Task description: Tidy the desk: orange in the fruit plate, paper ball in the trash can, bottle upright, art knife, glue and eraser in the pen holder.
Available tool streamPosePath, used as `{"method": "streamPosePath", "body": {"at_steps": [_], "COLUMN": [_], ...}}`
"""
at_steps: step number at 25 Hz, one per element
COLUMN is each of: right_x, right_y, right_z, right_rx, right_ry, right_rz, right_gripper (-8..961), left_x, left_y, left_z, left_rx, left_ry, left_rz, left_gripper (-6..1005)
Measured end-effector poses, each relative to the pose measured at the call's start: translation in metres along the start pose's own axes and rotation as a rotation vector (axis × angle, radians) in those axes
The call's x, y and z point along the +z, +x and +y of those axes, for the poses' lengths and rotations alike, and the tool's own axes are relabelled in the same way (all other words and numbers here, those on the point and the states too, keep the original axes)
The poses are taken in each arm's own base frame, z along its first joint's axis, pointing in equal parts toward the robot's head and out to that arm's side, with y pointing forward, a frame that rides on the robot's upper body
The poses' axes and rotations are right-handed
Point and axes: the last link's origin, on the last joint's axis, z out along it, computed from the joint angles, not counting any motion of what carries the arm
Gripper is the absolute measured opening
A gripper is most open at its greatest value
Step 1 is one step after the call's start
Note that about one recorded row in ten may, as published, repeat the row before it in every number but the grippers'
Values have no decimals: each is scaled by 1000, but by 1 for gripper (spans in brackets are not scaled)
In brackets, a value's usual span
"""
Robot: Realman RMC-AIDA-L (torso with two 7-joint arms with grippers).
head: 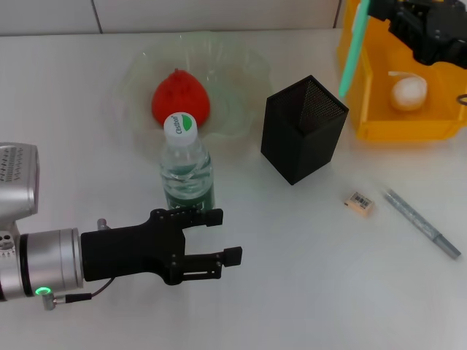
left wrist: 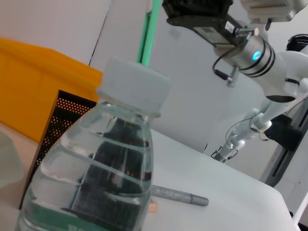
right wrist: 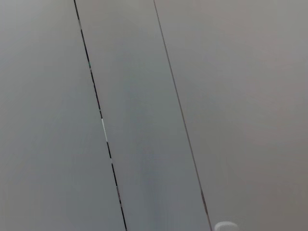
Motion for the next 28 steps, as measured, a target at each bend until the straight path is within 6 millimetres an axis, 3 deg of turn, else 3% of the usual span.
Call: {"method": "streamPosePath", "body": {"at_steps": [8, 13, 18, 22, 28], "right_x": [21, 23, 20, 11, -6], "right_y": [18, 19, 12, -9, -41], "right_z": [-2, -2, 1, 10, 27], "right_rx": [2, 26, 32, 56, 85], "right_ry": [17, 10, -17, -106, -161], "right_rz": [12, 26, 48, 94, 495], "right_gripper": [39, 46, 207, 397, 534], "left_x": [1, 4, 3, 4, 4], "left_y": [-1, -3, -3, -3, -2], "left_z": [0, 1, 2, 2, 3], "left_rx": [-5, -16, -16, -14, -10], "left_ry": [3, -1, -1, -6, -17], "left_rz": [0, 1, 1, 2, 1], "left_gripper": [809, 808, 808, 808, 809]}}
